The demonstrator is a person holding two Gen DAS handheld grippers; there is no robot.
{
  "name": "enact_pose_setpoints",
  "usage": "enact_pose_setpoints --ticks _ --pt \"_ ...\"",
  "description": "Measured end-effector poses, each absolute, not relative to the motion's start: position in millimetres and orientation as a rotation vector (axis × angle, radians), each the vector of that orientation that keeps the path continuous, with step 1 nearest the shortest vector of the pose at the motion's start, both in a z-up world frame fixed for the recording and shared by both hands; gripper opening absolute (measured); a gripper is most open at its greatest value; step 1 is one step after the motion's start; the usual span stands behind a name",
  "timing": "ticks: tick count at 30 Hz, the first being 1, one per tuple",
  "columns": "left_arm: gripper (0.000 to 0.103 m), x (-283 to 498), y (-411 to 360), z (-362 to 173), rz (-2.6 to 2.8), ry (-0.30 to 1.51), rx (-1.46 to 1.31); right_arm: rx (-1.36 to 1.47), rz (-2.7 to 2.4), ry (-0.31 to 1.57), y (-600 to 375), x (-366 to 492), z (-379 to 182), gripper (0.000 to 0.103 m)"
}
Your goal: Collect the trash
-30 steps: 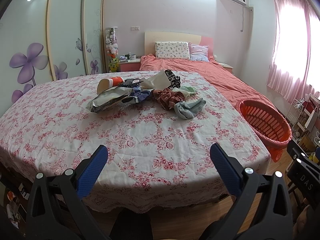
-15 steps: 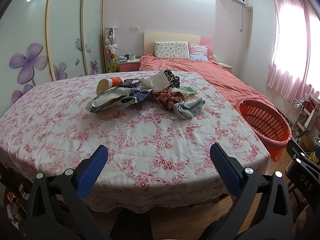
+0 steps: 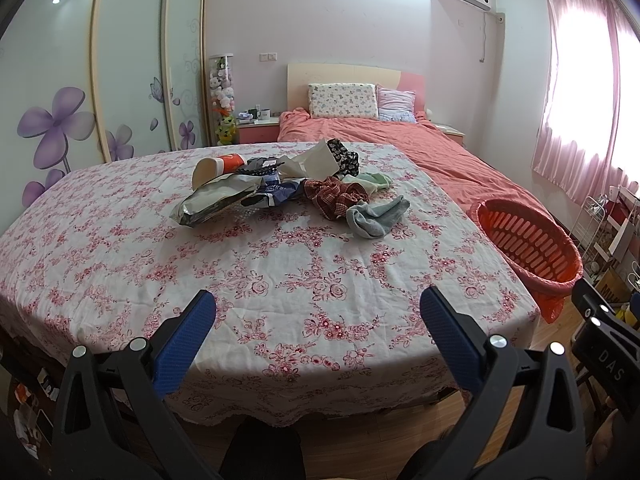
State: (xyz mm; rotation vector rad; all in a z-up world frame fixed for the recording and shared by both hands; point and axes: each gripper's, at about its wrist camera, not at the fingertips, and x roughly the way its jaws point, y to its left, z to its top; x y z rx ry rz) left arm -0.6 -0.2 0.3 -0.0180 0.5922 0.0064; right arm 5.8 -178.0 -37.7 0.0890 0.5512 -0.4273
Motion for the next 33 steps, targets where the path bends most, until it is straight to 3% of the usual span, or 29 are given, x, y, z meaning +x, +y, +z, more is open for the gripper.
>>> enact_pose_setpoints --ticks 27,33 --pt "0.101 6 -4 -1 0.012 0.596 -0.013 0.092 -0.427 0.549 -178 9 -35 0.099" --pt "0.101 24 21 -7 0.054 0.618 -0.03 0.087 -0.386 0.55 -163 41 -33 0.099"
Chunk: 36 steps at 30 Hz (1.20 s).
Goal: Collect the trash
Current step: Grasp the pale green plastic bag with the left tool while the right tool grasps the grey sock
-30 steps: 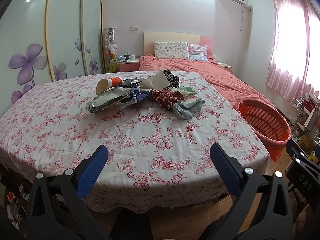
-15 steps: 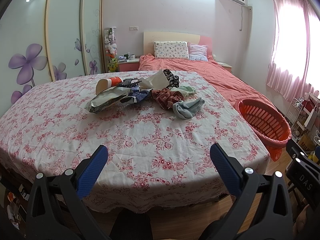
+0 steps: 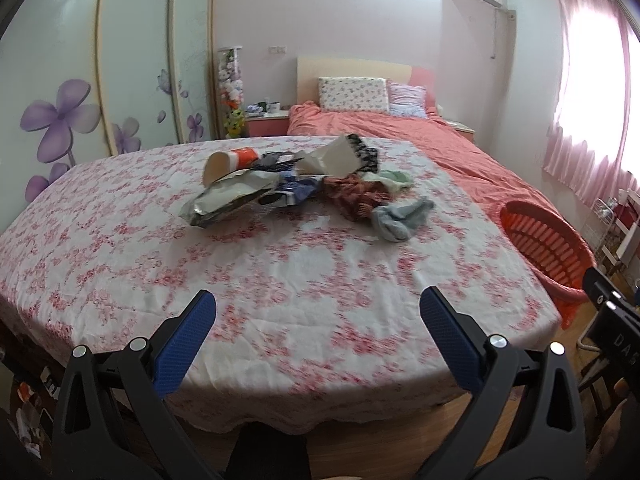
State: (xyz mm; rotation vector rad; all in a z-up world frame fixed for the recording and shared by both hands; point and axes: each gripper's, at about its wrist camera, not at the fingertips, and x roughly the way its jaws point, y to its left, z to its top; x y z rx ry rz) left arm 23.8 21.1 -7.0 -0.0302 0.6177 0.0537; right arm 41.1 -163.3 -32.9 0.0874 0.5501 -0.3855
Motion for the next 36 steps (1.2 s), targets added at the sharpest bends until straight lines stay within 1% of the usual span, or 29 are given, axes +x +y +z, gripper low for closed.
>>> enact_pose_setpoints --ticks 10,12,14,17,18,20,25,30,32,33,34,36 --pt "0.101 59 81 -13 0.119 0.639 -0.087 0.072 -0.202 0.586 -116 114 -38 0.099" --pt "0.101 66 94 -15 0.134 0.638 -0.096 0.08 -0.141 0.607 -103 134 -43 0.094" --pt "0.101 73 103 -16 0.15 0.639 -0.097 0.091 -0.095 0.628 -94 148 -48 0.082" --pt "0.101 83 117 -20 0.17 0.652 -0.099 0.119 -0.025 0.674 -80 175 -57 0.068" --pt "0.101 87 123 -21 0.176 0.661 -0.104 0.125 -0.01 0.697 -75 185 -62 0.066" --pt "0.101 93 130 -23 0.178 0.672 -0.116 0.129 0.01 0.727 -67 199 -69 0.055" --pt "0.101 100 141 -26 0.183 0.678 -0.12 0.105 0.048 0.76 -46 220 -79 0.053" --pt "0.101 108 143 -27 0.167 0.683 -0.112 0.063 0.034 0.8 -37 234 -91 0.042" --pt "0.101 113 142 -27 0.159 0.686 -0.106 0.044 0.019 0.82 -38 239 -97 0.027" --pt "0.101 115 143 -27 0.156 0.688 -0.106 0.044 0.019 0.829 -40 240 -98 0.023" --pt "0.101 119 143 -27 0.151 0.696 -0.11 0.047 0.017 0.831 -42 240 -99 0.013" --pt "0.101 124 147 -27 0.133 0.707 -0.129 0.056 0.015 0.824 -47 238 -97 0.01"
